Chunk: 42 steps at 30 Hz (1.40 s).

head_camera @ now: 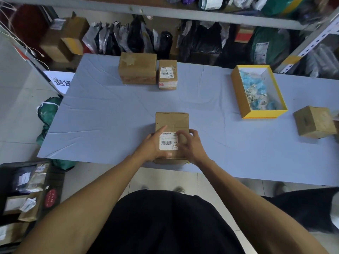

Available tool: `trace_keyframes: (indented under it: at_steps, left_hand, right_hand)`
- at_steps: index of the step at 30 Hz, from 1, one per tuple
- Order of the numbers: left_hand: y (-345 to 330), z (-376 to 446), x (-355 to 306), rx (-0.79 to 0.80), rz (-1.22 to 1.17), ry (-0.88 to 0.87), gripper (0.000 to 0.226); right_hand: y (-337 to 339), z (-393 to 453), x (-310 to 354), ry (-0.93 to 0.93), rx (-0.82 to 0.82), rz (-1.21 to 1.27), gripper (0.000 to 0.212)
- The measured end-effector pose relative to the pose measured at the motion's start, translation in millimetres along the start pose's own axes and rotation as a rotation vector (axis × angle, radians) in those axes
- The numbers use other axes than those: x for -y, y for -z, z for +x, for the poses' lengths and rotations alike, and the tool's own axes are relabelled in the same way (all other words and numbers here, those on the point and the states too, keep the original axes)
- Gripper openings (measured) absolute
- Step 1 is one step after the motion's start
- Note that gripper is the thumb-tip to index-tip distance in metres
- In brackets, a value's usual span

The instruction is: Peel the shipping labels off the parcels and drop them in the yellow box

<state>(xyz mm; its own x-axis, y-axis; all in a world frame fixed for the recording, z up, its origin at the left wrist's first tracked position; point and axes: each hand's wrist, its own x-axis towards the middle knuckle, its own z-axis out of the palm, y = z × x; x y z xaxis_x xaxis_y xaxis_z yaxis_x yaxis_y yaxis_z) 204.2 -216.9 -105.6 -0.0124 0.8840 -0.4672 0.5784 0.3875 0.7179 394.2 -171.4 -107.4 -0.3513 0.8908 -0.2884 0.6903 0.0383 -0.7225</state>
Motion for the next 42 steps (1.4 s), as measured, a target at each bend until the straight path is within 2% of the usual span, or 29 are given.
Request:
trace_keyframes:
  at_steps: [4,8,13,18,22,27,36,42]
  left_hand:
    - [-0.5,-0.8,0.0,-0.003,-0.003,-0.009,0.116]
    - [-0.8,0.0,0.2,-0.001,-0.003,-0.003,0.115]
    - [-0.8,-1.8,0.5,0.0,0.004,-0.007,0.115]
    - [-0.6,-1.3,-3.6,-0.001,0.022,-0.006,0.115]
    - [-0.1,-3.5,-4.6,-0.004,0.02,-0.014,0.113]
    - [-0.2,-3.9,-6.7,-0.002,0.014,-0.024,0.113]
    - [-0.9,-3.5,-6.5,-0.01,0.001,-0.032,0.113]
    - [-1.9,0.3,-1.4,-0.013,0.009,-0.014,0.114]
  right_hand:
    - [2.7,1.1,-2.7,0.005,0.029,0.046,0.035]
    - [4.2,-3.1,-5.1,0.003,0.029,0.081,0.051]
    - [4.8,-4.5,-5.9,0.044,0.024,0.066,0.044]
    - [6.9,5.5,-2.5,-0.001,0.041,0.06,0.044]
    - [0.2,6.2,0.2,-0.046,0.042,0.078,0.028]
    - [-2.4,-2.7,-6.3,-0.016,0.005,0.093,0.049]
    - [-8.2,-1.7,-5.3,-0.003,-0.005,0.08,0.032]
    - [-9.2,-6.4,-3.9,-0.004,-0.01,0.073,0.05]
